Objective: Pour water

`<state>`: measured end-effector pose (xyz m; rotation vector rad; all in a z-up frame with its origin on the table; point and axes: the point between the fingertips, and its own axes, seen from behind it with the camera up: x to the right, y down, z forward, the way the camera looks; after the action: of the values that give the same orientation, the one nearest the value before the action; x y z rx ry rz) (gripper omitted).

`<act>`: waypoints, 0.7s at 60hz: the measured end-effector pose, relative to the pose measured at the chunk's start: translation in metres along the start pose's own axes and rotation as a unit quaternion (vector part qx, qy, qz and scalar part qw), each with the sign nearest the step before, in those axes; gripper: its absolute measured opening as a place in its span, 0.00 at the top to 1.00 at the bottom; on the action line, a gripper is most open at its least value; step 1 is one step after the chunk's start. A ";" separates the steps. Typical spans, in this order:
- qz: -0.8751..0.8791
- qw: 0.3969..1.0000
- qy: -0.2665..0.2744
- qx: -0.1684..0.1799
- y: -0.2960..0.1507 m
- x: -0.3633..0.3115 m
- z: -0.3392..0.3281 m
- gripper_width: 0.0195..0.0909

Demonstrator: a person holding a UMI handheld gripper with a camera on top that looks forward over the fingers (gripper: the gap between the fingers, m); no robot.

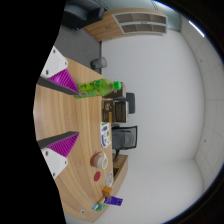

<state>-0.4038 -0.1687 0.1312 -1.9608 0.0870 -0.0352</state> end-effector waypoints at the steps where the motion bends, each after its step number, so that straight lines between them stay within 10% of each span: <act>1: -0.002 1.000 -0.007 -0.001 0.005 -0.010 0.007 0.23; 12: -0.028 0.998 -0.052 -0.016 0.021 -0.118 0.055 0.22; 42: -0.039 0.999 -0.034 0.016 -0.003 -0.134 0.185 0.26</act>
<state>-0.5246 0.0133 0.0657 -1.9299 -0.0339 -0.0216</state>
